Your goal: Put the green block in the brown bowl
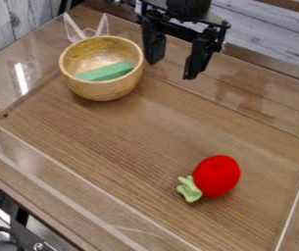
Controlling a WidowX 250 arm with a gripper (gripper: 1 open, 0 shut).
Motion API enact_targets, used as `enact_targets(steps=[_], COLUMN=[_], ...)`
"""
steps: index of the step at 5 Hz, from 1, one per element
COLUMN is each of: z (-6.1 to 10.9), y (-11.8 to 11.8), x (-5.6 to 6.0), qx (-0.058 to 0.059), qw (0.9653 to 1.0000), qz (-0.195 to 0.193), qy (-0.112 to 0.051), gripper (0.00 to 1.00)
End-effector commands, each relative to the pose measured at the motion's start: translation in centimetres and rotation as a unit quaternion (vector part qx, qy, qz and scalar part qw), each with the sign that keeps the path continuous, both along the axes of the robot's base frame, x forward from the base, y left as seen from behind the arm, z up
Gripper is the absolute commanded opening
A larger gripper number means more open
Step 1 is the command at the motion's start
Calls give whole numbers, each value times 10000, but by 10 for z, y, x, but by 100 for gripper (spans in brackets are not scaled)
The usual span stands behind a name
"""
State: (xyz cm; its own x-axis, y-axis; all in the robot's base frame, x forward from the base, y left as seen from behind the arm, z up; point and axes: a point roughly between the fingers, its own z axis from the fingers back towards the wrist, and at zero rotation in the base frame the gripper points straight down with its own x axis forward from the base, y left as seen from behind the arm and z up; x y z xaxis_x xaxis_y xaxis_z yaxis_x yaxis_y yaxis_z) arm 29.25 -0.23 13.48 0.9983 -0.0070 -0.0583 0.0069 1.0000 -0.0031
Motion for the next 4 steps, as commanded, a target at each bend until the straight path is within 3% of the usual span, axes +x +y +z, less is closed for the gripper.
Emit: enact_targets(steps=[1,3,4], z=[-22,-60,-73], y=[-9,-45,-53], x=[-7,-47,-55], qx=[-77,-219,-276], qw=[9999,9994,9979], qz=[-108,-228,-590], qy=[93,107,-5], gripper=[100,100,100])
